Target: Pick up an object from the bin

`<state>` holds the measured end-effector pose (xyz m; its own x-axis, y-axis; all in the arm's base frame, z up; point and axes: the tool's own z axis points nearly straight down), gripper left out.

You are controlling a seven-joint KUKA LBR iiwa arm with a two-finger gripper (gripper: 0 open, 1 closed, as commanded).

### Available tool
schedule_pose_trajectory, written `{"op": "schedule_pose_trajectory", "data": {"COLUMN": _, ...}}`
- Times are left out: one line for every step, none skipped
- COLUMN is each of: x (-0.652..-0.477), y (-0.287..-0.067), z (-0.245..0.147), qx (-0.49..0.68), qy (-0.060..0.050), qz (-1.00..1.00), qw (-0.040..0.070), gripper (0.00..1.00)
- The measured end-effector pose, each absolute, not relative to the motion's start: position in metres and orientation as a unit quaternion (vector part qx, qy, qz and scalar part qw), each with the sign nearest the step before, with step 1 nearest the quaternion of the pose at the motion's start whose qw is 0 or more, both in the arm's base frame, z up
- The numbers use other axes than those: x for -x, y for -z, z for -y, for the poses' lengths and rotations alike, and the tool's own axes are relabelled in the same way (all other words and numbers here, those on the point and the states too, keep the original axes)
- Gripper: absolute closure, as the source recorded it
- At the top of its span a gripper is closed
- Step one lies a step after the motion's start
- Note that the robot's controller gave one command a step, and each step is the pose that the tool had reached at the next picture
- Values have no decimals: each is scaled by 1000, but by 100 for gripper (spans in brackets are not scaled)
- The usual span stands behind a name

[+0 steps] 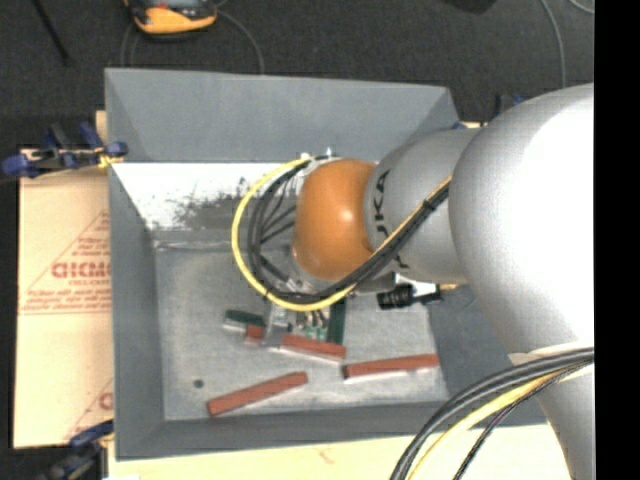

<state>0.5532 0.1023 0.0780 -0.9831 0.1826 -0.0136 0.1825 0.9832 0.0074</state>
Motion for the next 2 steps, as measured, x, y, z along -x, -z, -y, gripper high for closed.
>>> {"op": "schedule_pose_trajectory", "data": {"x": -549, "y": -72, "z": -101, "qx": -92, "qy": -1, "qz": -996, "qw": 2, "gripper": 0}}
{"op": "schedule_pose_trajectory", "data": {"x": -550, "y": -74, "z": -101, "qx": -93, "qy": -2, "qz": -996, "qw": 4, "gripper": 100}}
